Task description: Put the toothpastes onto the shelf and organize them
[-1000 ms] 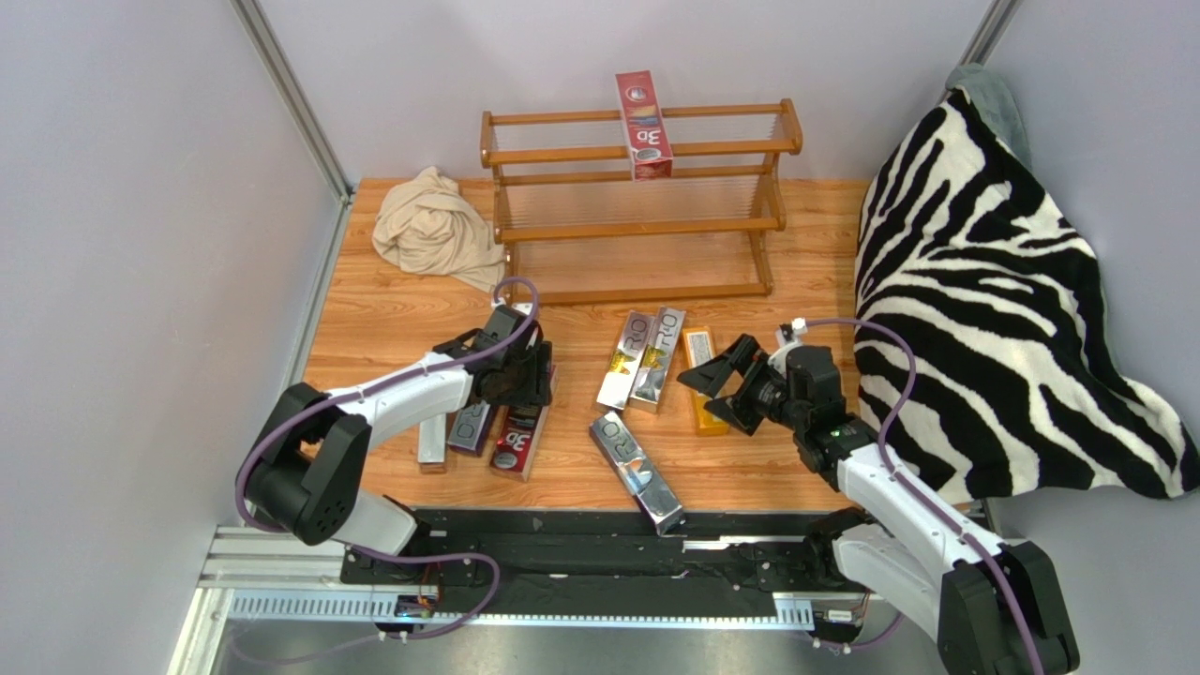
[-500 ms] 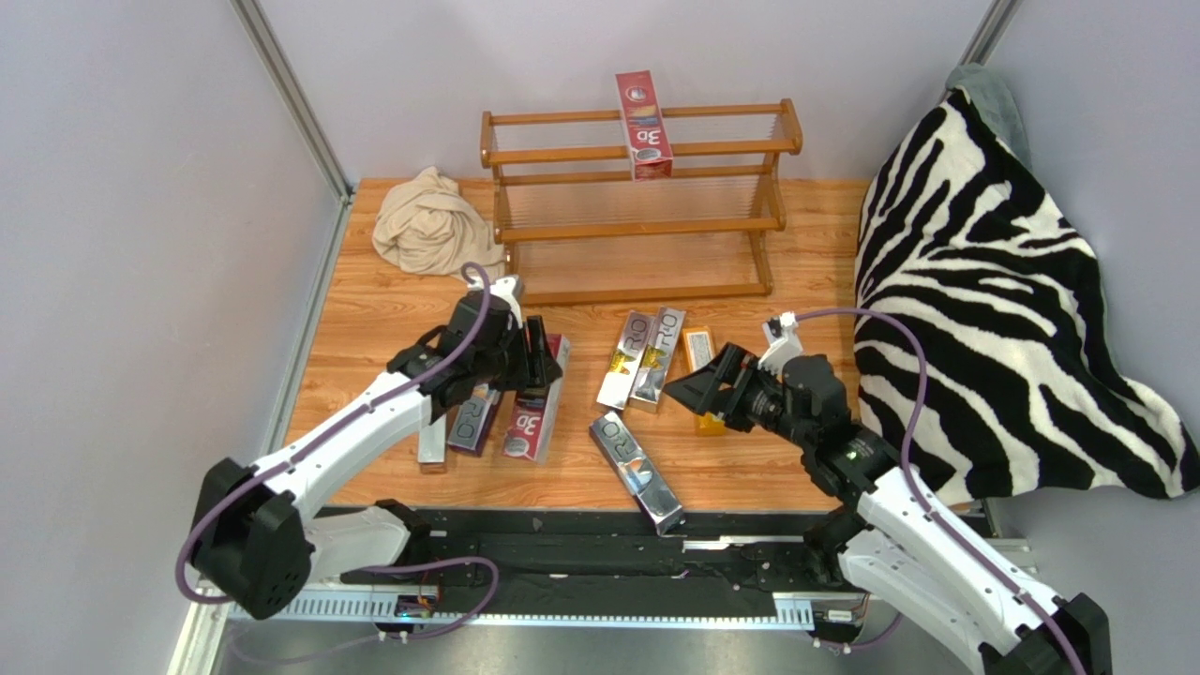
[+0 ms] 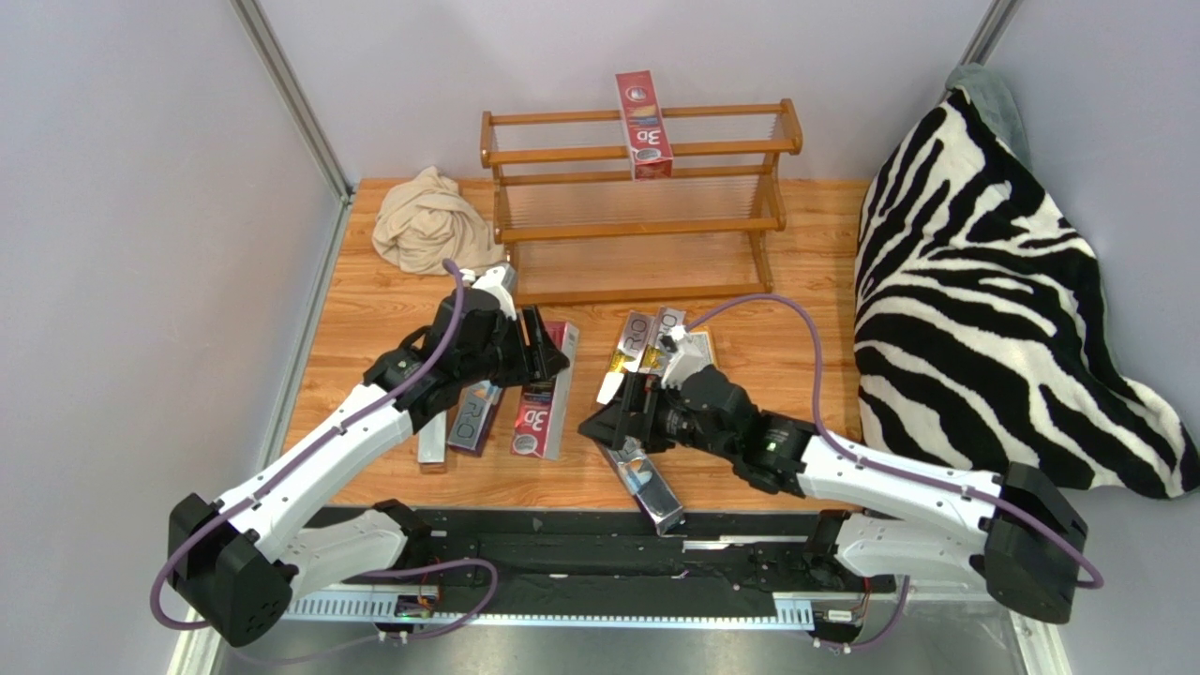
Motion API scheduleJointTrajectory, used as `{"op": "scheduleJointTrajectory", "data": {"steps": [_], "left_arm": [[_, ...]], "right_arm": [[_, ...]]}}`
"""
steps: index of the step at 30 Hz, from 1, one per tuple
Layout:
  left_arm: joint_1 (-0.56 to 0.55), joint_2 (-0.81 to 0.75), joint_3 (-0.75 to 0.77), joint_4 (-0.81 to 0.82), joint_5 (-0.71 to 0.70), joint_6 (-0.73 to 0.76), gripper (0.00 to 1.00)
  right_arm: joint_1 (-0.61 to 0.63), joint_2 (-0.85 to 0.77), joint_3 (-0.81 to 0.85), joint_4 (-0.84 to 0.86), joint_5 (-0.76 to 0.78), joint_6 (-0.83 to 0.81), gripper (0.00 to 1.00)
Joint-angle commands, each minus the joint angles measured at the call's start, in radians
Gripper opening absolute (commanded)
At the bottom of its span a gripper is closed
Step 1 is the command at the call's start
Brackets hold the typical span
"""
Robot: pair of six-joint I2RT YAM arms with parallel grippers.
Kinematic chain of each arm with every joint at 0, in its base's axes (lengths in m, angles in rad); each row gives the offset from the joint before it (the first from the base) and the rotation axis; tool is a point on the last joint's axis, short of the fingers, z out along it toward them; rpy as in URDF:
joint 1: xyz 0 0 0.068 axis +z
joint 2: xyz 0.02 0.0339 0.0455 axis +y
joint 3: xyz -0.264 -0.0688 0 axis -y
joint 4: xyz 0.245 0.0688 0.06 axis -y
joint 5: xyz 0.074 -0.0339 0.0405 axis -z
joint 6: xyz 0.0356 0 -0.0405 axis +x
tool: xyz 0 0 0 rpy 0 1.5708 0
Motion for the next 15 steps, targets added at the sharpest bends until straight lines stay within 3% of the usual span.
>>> {"op": "scheduleJointTrajectory", "data": {"steps": [1, 15], "left_arm": [[-0.016, -0.044, 0.027, 0.007, -0.008, -0.033, 0.41], [-0.026, -0.078, 0.03, -0.009, -0.028, -0.05, 0.43]], "right_arm": [[0.045, 0.065, 0.093, 0.156, 0.075, 0.023, 0.96], [0.081, 0.301, 0.202, 0.241, 0.05, 0.089, 0.83]]}}
